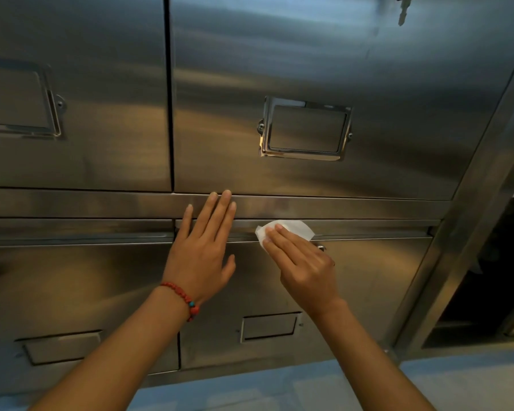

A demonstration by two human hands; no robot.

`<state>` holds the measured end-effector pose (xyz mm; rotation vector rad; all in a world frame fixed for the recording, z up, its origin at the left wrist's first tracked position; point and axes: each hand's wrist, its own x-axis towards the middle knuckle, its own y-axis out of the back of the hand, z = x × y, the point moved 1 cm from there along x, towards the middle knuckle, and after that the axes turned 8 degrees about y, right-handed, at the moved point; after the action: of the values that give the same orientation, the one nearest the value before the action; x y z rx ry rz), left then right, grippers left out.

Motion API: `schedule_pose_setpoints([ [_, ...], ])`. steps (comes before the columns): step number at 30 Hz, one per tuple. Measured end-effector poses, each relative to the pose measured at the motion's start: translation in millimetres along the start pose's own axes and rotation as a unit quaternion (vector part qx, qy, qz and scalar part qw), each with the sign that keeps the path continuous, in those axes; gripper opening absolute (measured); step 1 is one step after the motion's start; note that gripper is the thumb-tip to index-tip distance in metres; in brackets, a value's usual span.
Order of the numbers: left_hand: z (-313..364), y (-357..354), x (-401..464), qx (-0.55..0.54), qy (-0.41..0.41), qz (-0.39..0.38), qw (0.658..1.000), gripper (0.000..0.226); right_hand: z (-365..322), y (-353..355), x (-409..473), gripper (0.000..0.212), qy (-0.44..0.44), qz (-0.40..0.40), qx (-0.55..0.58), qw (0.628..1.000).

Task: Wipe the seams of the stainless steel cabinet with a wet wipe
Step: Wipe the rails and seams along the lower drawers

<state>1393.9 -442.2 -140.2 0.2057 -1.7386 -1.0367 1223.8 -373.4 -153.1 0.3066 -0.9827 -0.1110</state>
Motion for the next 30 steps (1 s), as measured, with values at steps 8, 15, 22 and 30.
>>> schedule_pose_setpoints([
  [8, -0.1, 9.7, -2.7, -0.017, 0.0, -0.004, 1.0, 0.075, -6.0, -1.8, 5.6, 0.02, -0.016, 0.017, 0.009, 1.0],
  [15, 3.3, 13.7, -12.6, -0.072, 0.009, 0.018, 0.997, 0.057, -11.4, -2.3, 12.5, 0.027, -0.027, 0.033, 0.027, 0.999],
  [22, 0.1, 10.0, -18.5, -0.119, 0.02, 0.047, 0.992, 0.053, -19.0, -8.2, 17.7, 0.028, -0.045, 0.032, 0.036, 0.998],
  [30, 3.1, 6.3, -6.2, -0.123, 0.0, 0.096, 0.988, 0.043, -14.8, -11.4, 24.7, 0.022, -0.077, 0.012, 0.062, 0.995],
])
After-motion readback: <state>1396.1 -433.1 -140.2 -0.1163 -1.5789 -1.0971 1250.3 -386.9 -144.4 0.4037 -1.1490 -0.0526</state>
